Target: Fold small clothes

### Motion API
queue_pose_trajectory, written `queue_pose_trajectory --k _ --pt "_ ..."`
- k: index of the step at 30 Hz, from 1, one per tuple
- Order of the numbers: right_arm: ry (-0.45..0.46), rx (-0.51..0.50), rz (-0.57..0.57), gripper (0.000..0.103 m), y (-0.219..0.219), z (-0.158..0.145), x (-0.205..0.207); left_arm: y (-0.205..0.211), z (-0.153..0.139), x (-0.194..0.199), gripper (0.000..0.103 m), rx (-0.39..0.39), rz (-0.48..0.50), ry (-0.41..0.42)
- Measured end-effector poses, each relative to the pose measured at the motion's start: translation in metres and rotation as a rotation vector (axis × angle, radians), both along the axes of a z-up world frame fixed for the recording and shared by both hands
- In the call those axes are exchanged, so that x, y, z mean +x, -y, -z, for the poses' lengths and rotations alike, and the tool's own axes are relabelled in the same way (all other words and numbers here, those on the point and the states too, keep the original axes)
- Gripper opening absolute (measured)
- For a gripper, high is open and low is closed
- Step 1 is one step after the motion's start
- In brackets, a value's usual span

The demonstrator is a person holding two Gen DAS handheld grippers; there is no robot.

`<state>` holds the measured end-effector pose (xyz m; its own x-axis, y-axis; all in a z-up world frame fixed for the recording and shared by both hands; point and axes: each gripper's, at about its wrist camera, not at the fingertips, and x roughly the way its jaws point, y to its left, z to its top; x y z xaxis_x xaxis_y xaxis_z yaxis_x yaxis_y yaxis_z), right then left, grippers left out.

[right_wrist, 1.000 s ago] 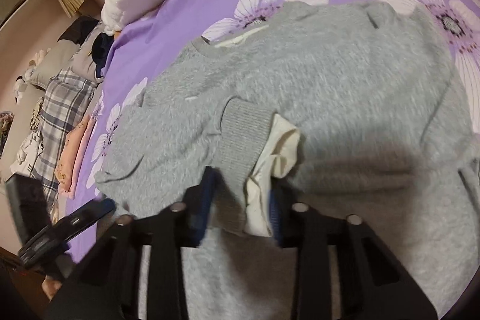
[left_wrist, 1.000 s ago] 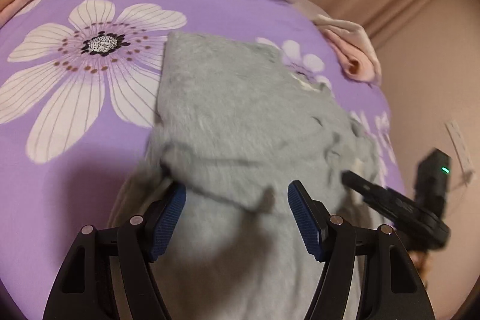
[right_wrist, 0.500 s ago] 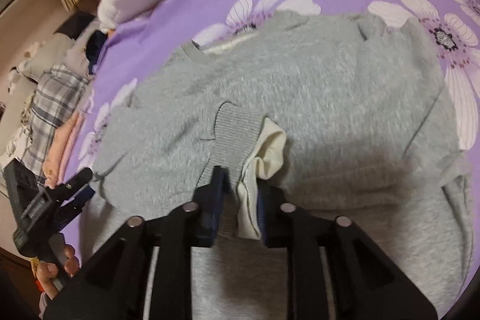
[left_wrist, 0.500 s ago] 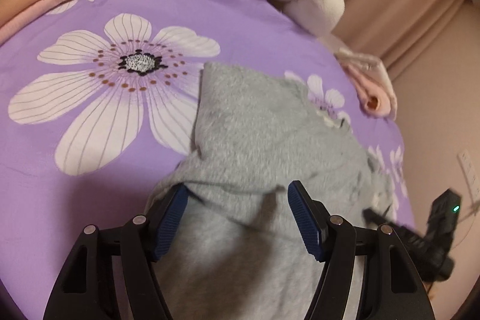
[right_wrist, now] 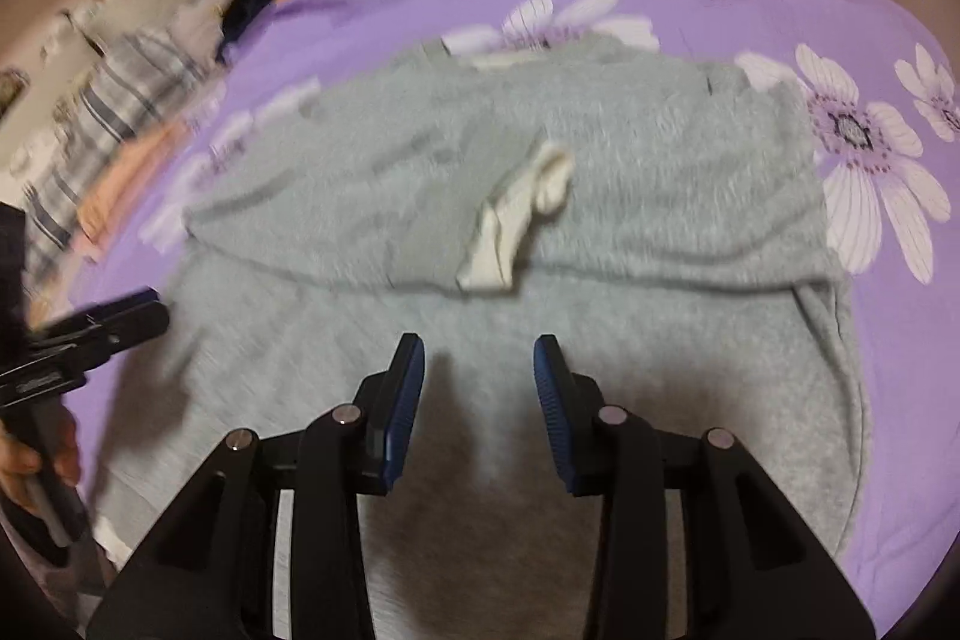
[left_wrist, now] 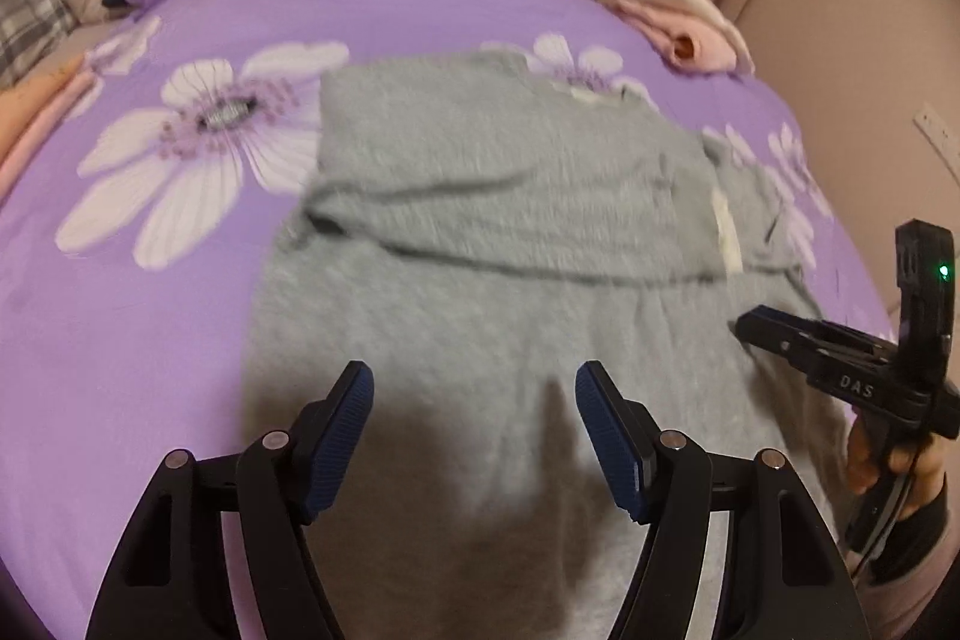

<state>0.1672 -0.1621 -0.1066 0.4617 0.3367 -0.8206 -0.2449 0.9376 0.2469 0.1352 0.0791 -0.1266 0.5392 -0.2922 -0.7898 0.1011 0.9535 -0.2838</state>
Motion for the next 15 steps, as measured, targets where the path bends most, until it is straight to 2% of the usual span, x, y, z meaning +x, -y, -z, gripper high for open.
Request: queue_pose_trajectory --k 2,4,8,11,15 --pt "-0.009 0.010 0.009 0.037 0.006 0.004 -0.005 0.000 0.009 -0.003 0.069 0.008 -0.002 -0.037" --pt "-0.006 0.016 0.014 0.037 0.011 0.004 -0.012 -0.002 0.012 -0.011 0.069 0.034 -0.006 -0.032" --pt "0.007 0.027 0.019 0.037 0.025 -0.002 -0.028 -0.011 0.009 -0.022 0.069 0.016 0.006 -0.027" --pt "0.033 0.075 0.032 0.039 0.035 -0.011 -0.029 -0.012 0.001 -0.014 0.069 0.012 -0.005 -0.022" --pt "0.095 0.151 0.053 0.038 0.026 -0.027 -0.009 -0.001 -0.025 0.019 0.069 -0.023 0.000 0.057"
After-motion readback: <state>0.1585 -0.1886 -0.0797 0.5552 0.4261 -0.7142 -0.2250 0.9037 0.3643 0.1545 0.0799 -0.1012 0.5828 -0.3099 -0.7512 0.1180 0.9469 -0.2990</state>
